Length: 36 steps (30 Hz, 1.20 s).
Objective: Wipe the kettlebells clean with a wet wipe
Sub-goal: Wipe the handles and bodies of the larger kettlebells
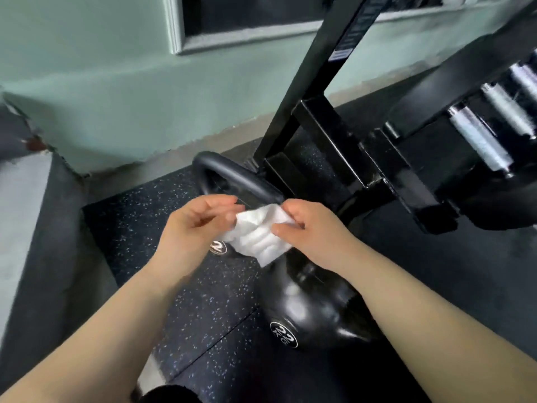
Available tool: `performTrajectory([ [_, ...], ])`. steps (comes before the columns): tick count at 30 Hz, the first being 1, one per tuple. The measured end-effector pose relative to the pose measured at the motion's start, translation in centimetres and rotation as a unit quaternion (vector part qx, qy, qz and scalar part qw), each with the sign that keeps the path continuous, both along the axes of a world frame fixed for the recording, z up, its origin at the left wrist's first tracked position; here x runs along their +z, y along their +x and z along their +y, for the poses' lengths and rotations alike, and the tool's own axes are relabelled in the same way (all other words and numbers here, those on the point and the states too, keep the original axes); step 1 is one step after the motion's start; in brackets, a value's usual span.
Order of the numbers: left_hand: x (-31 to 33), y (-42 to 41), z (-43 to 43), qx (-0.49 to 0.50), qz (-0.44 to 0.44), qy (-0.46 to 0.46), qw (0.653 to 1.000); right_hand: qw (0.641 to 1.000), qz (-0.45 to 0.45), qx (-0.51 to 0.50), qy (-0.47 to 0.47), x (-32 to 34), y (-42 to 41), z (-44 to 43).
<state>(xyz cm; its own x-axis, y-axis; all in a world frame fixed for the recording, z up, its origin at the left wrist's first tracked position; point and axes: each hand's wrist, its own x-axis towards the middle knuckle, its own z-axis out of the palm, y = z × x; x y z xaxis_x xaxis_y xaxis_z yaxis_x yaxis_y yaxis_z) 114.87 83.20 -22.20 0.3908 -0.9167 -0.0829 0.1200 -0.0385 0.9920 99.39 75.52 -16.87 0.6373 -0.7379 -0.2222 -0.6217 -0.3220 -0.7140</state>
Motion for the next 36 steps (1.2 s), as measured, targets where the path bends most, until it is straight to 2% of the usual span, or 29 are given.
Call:
performTrajectory([
  [3,-1.1,2.9,-0.5,0.039,-0.086,0.056,0.994,0.999,0.034,-0.003,-0.003,1.3,-0.5,-2.3],
  [7,-4.9,3.7,-2.3,0.081,-0.189,0.148,0.967,0.985,-0.05,-0.137,0.097,-0.5,-1.0,-6.2],
  [9,-6.5,4.2,-4.2,0.099,-0.23,0.141,0.958,0.981,-0.092,-0.161,0.052,-2.5,-0.1,-8.2],
  [11,-7.5,4.9,-6.3,0.112,-0.249,0.12,0.954,0.983,-0.099,-0.142,-0.055,-4.3,1.6,-9.5],
  [13,-7.9,5.4,-7.9,0.121,-0.277,0.097,0.948,0.983,-0.103,-0.093,-0.123,-6.2,3.3,-9.9],
  [16,-8.3,6.3,-9.4,0.099,-0.336,0.091,0.932,0.985,-0.01,0.062,-0.158,-8.7,4.2,-9.9],
  [18,-8.7,7.2,-10.4,0.067,-0.377,0.111,0.917,0.983,0.02,0.112,-0.141,-9.4,3.8,-10.0],
  [20,-9.0,7.9,-11.2,0.056,-0.372,0.119,0.919,0.986,0.01,0.109,-0.128,-9.5,3.8,-10.6],
  [24,-10.1,8.0,-11.8,0.09,-0.335,0.097,0.933,0.977,0.023,0.101,-0.185,-10.7,5.3,-11.7],
  [27,-10.4,8.6,-12.0,0.105,-0.315,0.082,0.94,0.979,-0.021,0.112,-0.172,-11.2,6.6,-12.1],
  [36,-10.0,9.9,-12.1,0.083,-0.346,0.076,0.932,0.976,-0.057,0.15,-0.144,-11.2,13.8,-14.5],
])
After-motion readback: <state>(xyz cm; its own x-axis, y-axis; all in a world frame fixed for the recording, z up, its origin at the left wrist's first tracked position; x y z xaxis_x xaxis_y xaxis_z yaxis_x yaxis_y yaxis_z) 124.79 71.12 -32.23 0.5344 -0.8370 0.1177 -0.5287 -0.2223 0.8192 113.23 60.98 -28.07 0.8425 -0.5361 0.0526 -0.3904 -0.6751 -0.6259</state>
